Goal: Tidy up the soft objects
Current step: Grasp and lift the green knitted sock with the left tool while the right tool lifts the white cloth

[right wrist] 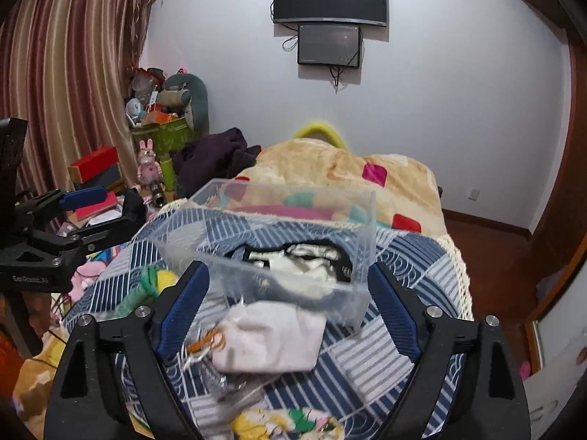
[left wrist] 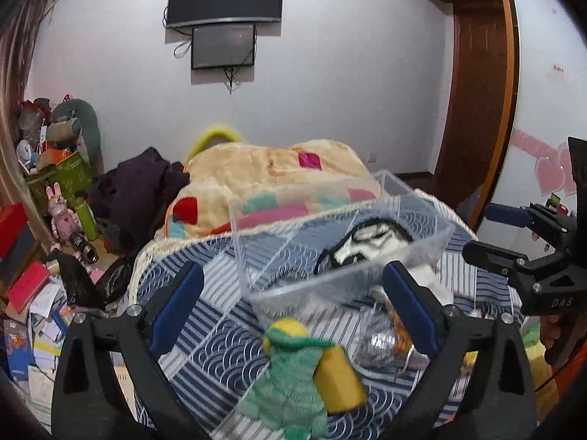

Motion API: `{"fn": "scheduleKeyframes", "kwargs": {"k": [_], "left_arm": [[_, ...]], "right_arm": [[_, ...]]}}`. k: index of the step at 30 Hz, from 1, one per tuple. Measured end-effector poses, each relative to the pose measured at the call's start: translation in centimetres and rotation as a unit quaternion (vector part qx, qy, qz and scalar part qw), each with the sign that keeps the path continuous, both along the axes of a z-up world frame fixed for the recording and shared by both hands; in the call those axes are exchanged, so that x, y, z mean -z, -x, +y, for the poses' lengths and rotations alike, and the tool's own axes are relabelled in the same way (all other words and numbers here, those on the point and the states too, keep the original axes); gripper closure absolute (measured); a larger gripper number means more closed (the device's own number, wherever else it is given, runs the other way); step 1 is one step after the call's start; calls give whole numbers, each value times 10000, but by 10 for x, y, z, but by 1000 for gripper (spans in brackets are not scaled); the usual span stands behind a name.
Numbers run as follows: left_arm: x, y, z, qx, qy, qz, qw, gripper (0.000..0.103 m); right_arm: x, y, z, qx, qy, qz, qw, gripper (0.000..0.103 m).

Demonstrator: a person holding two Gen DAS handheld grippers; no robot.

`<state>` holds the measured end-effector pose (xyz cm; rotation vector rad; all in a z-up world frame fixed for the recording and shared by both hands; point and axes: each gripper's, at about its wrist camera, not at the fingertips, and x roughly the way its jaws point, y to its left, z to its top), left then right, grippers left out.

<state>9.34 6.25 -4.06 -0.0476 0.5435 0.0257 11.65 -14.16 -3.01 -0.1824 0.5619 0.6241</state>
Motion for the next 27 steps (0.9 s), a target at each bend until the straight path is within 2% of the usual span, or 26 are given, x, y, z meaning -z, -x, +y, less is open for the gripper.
{"fn": "scheduleKeyframes", "kwargs": {"k": [5,12,16,17,19,20,22,24,27], "left_arm": [[30,7,7,-74,27,353,9993,4],[76,13,20,-143,284,828,9961,5],[89,13,17,4,423,974,9943,22],[91,13,16,41,481,997,9938,24],[94,13,16,117,575,992,9933,32],[94,14,15,155,609,979,9932,34],[93,13,12,229,654,945,9931,47],[93,15,8,295,630,944,9931,58],[91,16,4,337,534,935,9936,68]], "right_arm": [[22,5,-1,37,141,252,9996,14],[51,0,1,-2,112,721,9973,14],[63,-4,5,3,92,970,9952,16],[64,-5,5,9,80,1014,9948,18],[68,-9,4,-21,12,1166,9932,24],[68,-10,3,-35,-32,1226,9924,31],[70,-13,1,-52,-135,1330,9910,40],[71,-12,1,-84,-155,1362,9905,59],[70,-9,0,-126,-180,1337,9908,76]]}}
